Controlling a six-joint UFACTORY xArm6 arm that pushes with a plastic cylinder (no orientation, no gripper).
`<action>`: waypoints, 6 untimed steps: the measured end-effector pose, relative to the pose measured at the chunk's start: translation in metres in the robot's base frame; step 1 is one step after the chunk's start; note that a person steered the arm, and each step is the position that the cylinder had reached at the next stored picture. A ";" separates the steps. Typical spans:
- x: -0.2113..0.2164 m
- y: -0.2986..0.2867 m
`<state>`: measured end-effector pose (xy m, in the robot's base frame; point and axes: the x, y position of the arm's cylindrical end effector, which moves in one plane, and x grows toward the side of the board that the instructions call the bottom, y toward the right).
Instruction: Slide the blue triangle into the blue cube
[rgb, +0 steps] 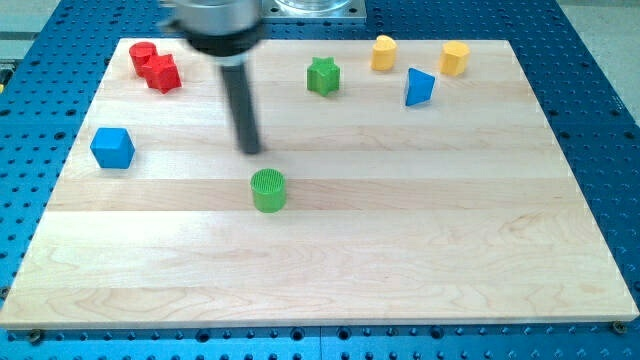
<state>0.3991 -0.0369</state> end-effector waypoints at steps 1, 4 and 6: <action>-0.025 0.124; -0.119 0.163; -0.068 0.151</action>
<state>0.3309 0.1144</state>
